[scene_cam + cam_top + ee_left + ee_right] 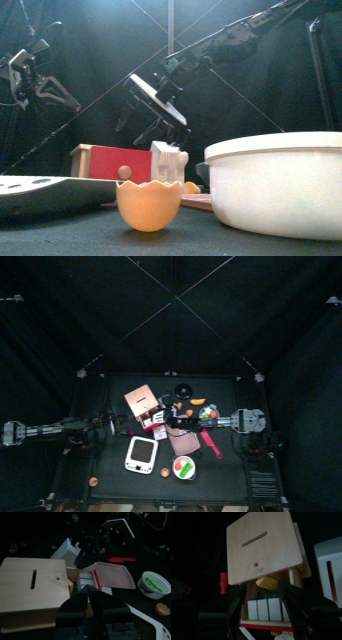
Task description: Place egg block into drawer
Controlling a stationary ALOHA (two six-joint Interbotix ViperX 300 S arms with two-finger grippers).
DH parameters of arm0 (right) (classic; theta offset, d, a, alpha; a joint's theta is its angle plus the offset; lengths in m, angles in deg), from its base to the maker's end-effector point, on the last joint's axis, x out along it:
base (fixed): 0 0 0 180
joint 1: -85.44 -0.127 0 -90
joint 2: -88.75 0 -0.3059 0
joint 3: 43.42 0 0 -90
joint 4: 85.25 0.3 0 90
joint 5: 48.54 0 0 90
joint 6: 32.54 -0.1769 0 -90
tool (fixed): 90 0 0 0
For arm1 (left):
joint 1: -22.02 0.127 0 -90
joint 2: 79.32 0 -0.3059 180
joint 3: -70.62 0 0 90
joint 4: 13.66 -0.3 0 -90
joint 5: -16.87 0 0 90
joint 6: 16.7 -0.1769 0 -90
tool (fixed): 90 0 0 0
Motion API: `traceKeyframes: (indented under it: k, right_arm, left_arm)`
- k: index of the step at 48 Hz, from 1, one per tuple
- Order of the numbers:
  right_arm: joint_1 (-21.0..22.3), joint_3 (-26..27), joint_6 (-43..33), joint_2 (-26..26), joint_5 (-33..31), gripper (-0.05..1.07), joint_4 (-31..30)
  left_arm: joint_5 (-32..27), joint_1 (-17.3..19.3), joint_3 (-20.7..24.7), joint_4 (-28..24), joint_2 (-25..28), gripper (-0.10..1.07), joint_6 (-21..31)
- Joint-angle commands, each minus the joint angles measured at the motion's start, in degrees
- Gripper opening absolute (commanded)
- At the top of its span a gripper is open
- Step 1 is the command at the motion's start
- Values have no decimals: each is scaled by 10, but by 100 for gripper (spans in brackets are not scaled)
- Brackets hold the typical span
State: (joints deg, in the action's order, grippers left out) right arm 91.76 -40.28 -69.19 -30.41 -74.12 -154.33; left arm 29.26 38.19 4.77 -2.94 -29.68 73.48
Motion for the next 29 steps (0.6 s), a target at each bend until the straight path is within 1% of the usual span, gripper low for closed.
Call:
traceKeyframes:
  k: [1, 7, 11, 16, 21, 29]
  right_arm:
    - [0, 14, 1, 24, 2, 87, -9]
    - [-16, -1, 2, 45, 11, 87, -41]
    - [-34, -30, 1, 69, 21, 87, -72]
    - [-56, -76, 1, 105, 26, 87, -91]
    - [-70, -128, 1, 137, 26, 87, -98]
    - [-89, -219, 0, 191, 25, 87, -98]
  left_arm:
    - [2, -1, 8, 0, 2, 51, -2]
    - [-6, -2, 7, -1, 2, 51, -4]
    - [-18, -2, 10, -4, 2, 51, -4]
    - [-39, -3, 11, -3, 2, 51, -1]
    - [-75, -9, 15, 4, 2, 51, 1]
    - [-161, -33, 36, 33, 4, 51, -2]
